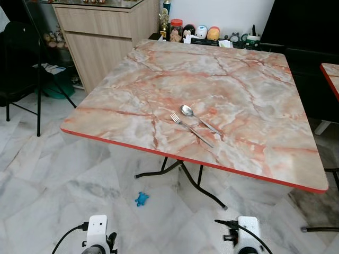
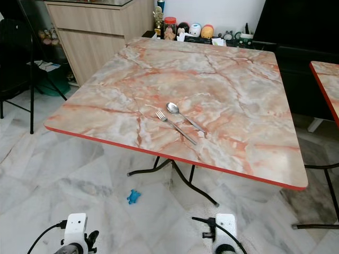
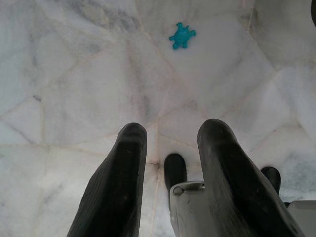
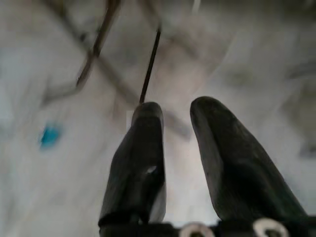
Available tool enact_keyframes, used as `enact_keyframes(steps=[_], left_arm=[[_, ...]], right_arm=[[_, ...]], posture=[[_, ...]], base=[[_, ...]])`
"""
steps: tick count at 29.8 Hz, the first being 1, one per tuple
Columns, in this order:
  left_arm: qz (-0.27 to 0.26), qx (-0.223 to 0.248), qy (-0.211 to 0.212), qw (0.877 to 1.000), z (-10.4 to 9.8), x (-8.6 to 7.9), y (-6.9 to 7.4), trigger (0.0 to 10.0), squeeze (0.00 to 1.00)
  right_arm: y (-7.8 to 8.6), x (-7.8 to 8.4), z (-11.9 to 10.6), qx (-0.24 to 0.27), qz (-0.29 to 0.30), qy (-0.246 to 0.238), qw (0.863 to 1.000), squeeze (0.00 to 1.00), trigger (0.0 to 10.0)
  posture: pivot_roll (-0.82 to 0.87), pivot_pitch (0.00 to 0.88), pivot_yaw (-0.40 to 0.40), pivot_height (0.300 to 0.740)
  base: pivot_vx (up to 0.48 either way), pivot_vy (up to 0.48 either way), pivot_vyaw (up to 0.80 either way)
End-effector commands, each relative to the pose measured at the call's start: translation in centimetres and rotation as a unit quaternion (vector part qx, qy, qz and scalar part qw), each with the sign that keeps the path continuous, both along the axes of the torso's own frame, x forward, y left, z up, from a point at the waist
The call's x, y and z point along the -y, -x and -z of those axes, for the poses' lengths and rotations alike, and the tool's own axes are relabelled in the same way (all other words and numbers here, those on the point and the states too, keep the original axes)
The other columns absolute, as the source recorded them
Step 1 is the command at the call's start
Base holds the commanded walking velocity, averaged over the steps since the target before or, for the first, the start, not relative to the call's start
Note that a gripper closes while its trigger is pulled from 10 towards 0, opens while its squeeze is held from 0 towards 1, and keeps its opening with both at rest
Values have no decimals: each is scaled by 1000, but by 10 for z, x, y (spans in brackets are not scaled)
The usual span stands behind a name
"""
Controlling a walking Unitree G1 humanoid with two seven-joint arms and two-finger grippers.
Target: Setting the table
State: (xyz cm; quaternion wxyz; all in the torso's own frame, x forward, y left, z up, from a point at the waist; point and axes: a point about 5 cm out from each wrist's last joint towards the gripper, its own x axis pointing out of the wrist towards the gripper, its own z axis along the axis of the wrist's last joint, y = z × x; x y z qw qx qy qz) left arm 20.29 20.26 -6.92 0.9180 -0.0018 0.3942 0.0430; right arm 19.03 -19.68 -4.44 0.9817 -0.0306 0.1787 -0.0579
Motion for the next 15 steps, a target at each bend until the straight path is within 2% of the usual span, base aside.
enact_keyframes(steps=[1,5,9,15], left_arm=[[4,-1,-1,1000,0,1,1,10000,0],[8,-3,-2,1000,1,1,1,10000,0],[8,-2,-1,1000,1,2,1,10000,0],[4,-4,-4,1000,1,-1,3,10000,0]], right_arm=[[-4,8,-14,39,21,29,999,0,10000],[3,6,-46,110,28,-4,993,0,10000],[9,3,-51,124,28,3,992,0,10000],[16,2,-76,144,19,31,989,0,10000]], posture=[[23,10,-30,736],[24,7,-29,736],[28,6,-29,736],[27,5,-28,736]], base=[[0,0,0],[0,0,0],[0,0,0],[0,0,0]])
